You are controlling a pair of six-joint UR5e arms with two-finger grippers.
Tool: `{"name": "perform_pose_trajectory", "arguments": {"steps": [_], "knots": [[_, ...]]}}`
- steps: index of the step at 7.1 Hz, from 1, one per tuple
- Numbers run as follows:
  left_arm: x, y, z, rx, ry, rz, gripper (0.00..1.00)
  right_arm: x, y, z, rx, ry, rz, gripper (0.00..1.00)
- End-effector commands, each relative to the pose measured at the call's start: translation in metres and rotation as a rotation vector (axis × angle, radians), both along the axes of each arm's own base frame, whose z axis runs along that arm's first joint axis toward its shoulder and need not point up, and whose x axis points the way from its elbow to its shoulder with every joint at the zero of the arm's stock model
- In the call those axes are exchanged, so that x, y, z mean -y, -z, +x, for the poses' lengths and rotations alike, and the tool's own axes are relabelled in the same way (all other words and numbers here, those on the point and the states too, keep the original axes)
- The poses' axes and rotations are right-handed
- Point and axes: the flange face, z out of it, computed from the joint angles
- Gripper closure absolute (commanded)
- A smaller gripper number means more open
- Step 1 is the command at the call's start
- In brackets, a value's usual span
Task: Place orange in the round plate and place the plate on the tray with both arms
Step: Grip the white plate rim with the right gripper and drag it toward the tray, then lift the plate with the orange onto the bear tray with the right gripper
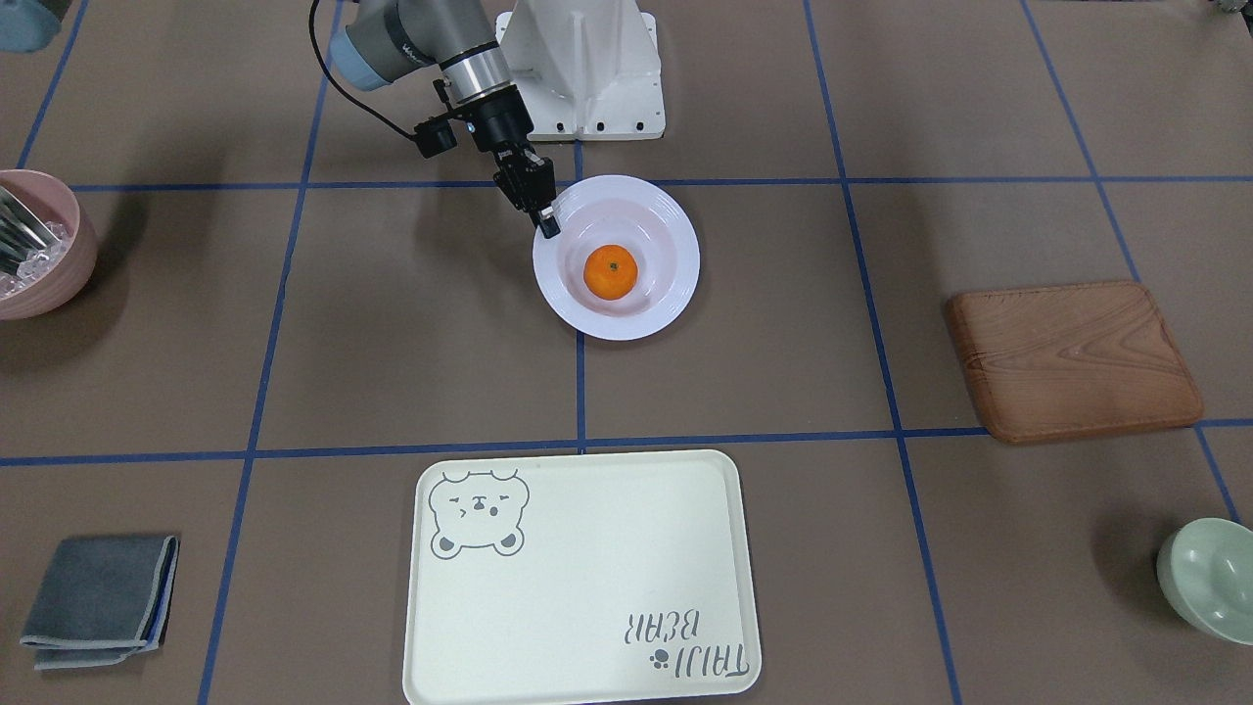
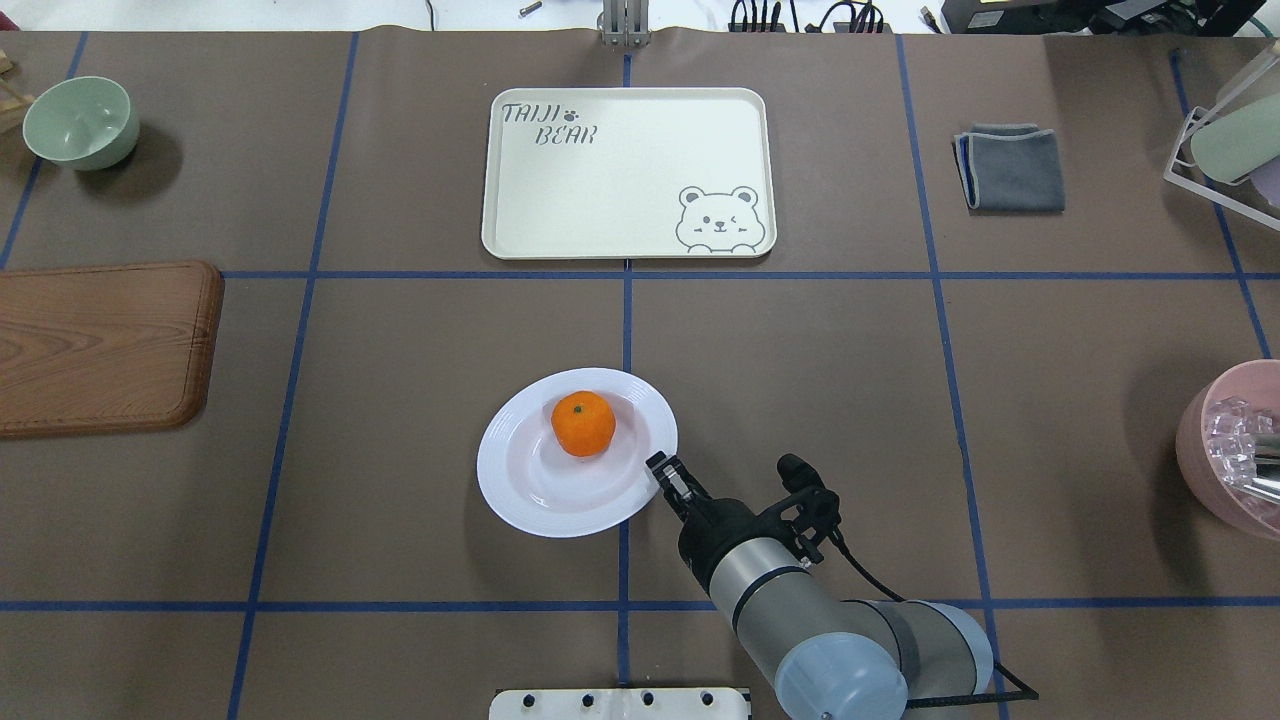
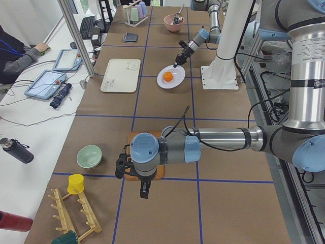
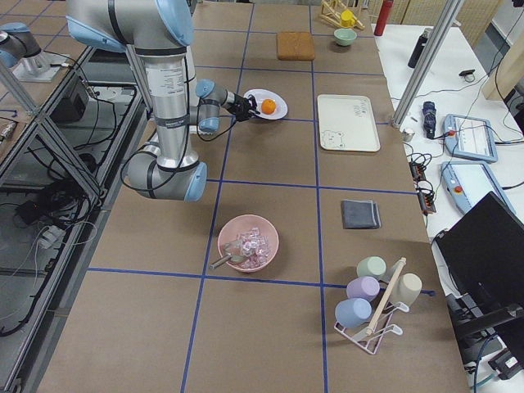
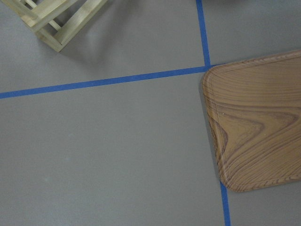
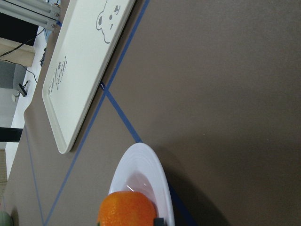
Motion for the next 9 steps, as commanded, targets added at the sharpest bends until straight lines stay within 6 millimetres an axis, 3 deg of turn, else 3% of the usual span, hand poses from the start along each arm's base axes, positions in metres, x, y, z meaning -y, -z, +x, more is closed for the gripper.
{"name": "perform_pose_trajectory", "arguments": {"steps": [1, 3, 6, 7, 9], "knots": [[-0.011, 0.017, 0.003, 0.001, 0.043, -0.014, 0.02, 0.016, 0.019, 0.009, 0.049, -0.041, -0.008, 1.0], [-0.012, 0.017, 0.003, 0.004, 0.044, 0.007, 0.02, 0.037, 0.046, 0.015, 0.095, -0.081, -0.004, 1.0], [-0.011, 0.019, 0.005, 0.005, 0.038, 0.014, 0.02, 0.106, 0.071, 0.04, 0.139, -0.199, -0.008, 1.0], [-0.01, 0.019, 0.005, 0.005, 0.038, 0.017, 0.02, 0.14, 0.075, 0.028, 0.15, -0.256, -0.037, 1.0], [-0.009, 0.021, 0.005, 0.007, 0.038, 0.03, 0.02, 0.247, 0.067, -0.009, 0.156, -0.424, -0.157, 1.0]]}}
